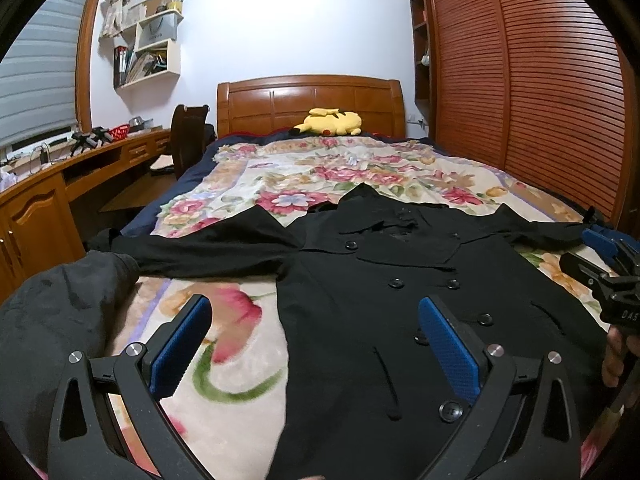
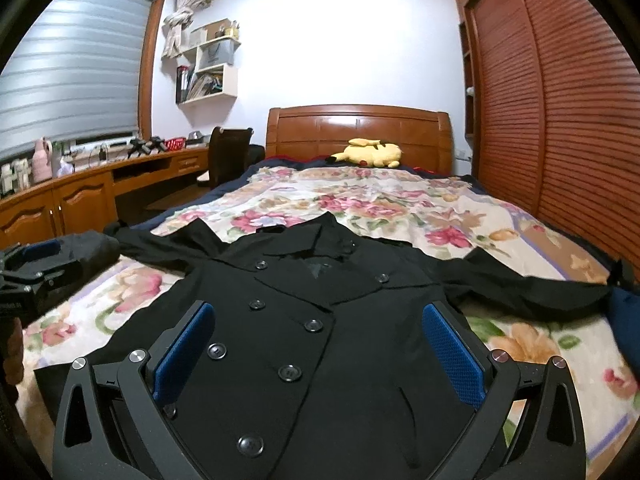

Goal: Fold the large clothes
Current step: 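Move the left tool to the coat sleeve cuff and close on it, then lift the sleeve with the left tool and fold it across the coat body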

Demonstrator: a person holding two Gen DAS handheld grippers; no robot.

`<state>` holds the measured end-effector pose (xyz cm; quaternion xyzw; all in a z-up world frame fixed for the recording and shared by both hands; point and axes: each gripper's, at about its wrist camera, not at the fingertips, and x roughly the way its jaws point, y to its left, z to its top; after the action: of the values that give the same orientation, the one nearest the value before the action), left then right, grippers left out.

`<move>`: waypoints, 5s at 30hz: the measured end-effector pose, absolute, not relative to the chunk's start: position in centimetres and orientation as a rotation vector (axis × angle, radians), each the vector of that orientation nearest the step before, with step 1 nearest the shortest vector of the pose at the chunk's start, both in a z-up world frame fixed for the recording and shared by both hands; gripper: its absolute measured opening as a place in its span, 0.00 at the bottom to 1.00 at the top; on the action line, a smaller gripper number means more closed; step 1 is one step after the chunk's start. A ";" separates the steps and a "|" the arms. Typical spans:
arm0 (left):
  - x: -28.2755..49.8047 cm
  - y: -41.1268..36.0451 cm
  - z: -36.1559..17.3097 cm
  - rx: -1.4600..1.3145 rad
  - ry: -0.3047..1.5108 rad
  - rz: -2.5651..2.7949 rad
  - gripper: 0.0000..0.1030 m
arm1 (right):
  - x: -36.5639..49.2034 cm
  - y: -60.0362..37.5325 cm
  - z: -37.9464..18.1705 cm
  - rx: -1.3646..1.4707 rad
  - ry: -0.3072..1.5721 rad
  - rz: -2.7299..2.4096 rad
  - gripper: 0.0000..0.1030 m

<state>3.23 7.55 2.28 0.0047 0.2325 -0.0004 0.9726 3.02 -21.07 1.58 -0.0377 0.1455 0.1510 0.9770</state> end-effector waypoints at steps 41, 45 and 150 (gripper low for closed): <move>25.8 25.5 -6.1 -0.261 0.819 0.202 0.85 | 15.2 -14.7 2.3 -0.220 0.488 0.500 0.99; 27.0 26.6 -7.4 -0.285 0.855 0.238 0.85 | 15.2 -14.4 2.0 -0.231 0.493 0.519 0.97; 24.3 17.1 0.1 -0.026 0.772 0.180 0.16 | 15.1 -17.5 2.8 -0.183 0.529 0.538 0.80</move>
<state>24.31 17.11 0.14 -0.0126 0.3761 0.0876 0.9223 15.07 -17.46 2.80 -0.0891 0.2577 0.2621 0.9257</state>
